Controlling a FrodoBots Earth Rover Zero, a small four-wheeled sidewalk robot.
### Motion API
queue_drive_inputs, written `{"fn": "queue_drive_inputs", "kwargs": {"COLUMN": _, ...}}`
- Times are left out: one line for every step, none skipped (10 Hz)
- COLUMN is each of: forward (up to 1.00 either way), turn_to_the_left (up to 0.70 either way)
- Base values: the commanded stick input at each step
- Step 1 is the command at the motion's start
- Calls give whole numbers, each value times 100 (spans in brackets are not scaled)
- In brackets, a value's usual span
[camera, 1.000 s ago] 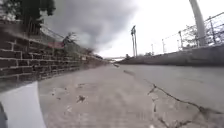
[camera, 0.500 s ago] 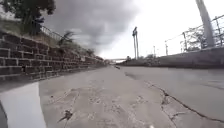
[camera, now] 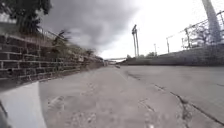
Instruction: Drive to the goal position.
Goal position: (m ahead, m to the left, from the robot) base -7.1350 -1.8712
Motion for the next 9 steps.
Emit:
{"fn": "queue_drive_inputs", "kwargs": {"forward": 100, "turn_to_the_left": 0}}
{"fn": "queue_drive_inputs", "kwargs": {"forward": 100, "turn_to_the_left": -27}}
{"fn": "queue_drive_inputs", "kwargs": {"forward": 100, "turn_to_the_left": -27}}
{"fn": "queue_drive_inputs", "kwargs": {"forward": 100, "turn_to_the_left": -27}}
{"fn": "queue_drive_inputs", "kwargs": {"forward": 100, "turn_to_the_left": -27}}
{"fn": "queue_drive_inputs", "kwargs": {"forward": 100, "turn_to_the_left": -27}}
{"fn": "queue_drive_inputs", "kwargs": {"forward": 100, "turn_to_the_left": -27}}
{"fn": "queue_drive_inputs", "kwargs": {"forward": 100, "turn_to_the_left": -27}}
{"fn": "queue_drive_inputs", "kwargs": {"forward": 100, "turn_to_the_left": -27}}
